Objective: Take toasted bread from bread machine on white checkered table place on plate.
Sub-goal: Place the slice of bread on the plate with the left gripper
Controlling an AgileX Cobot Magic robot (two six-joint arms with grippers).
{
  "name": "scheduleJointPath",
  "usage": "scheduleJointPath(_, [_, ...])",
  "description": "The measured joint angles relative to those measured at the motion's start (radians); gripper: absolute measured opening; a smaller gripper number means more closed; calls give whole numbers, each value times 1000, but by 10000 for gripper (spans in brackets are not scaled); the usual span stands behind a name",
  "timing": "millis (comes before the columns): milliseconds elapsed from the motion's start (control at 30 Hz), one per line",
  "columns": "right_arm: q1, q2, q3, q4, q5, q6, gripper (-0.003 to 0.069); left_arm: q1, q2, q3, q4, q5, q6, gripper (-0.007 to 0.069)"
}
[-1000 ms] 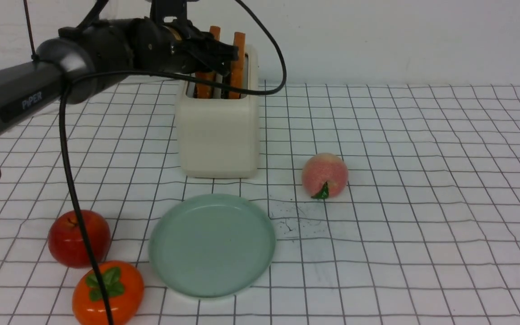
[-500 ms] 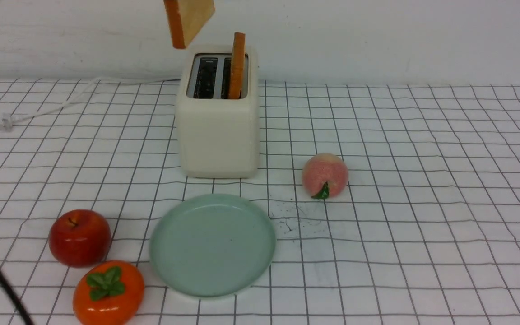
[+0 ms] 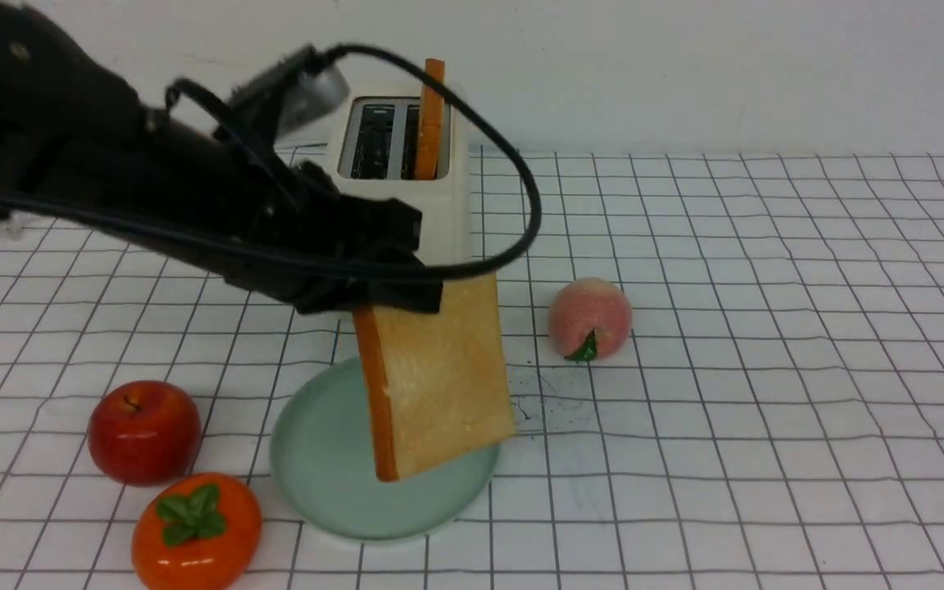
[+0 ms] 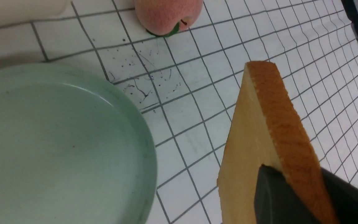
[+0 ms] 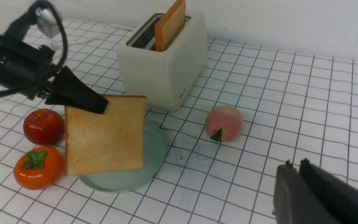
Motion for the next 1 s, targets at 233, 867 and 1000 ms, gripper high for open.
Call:
scheduleJointPath(233, [0, 0, 0, 32, 40, -2, 41, 0, 142, 35, -91, -69, 83, 106])
scheduleJointPath(867, [0, 0, 0, 55, 74, -2, 42, 56, 137, 35, 15, -93, 38, 106])
scheduleJointPath(1000, [0, 0, 0, 55, 74, -2, 42, 50, 192, 35, 14, -111, 37, 106])
